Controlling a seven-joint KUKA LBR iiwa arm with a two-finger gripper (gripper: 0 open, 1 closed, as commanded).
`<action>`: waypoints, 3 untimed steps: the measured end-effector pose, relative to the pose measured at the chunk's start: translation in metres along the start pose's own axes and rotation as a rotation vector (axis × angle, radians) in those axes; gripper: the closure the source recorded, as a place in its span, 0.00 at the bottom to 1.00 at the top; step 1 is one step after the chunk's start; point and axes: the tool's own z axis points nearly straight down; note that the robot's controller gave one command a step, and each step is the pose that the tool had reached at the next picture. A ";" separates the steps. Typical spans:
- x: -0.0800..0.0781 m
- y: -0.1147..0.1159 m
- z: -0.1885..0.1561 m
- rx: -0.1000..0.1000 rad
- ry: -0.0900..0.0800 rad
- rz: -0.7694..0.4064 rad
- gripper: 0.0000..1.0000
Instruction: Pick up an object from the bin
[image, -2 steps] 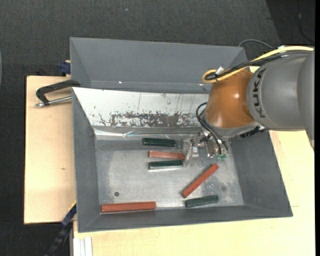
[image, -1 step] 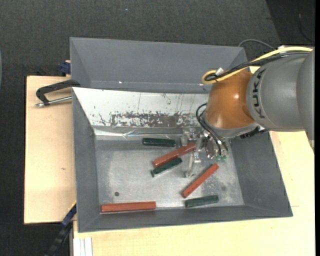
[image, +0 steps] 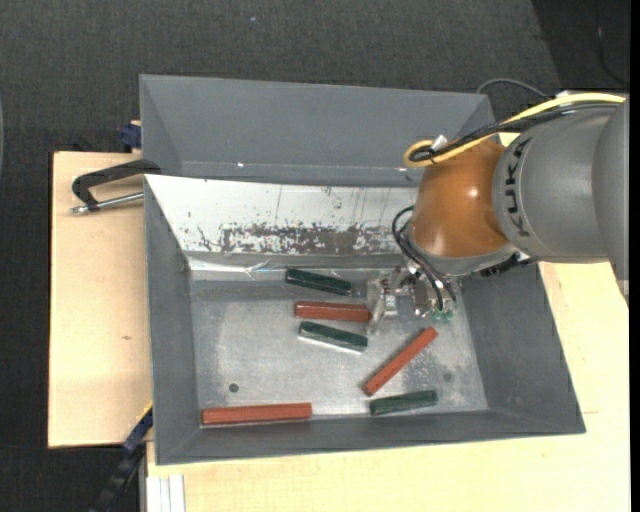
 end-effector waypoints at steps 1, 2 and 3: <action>0.000 0.000 0.000 0.000 0.000 0.000 1.00; 0.013 0.001 0.000 0.001 -0.001 -0.058 1.00; 0.019 0.002 -0.001 0.000 0.006 -0.086 1.00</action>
Offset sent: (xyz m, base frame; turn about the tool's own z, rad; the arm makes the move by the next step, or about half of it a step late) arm -0.0363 0.0022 -0.0018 -0.1443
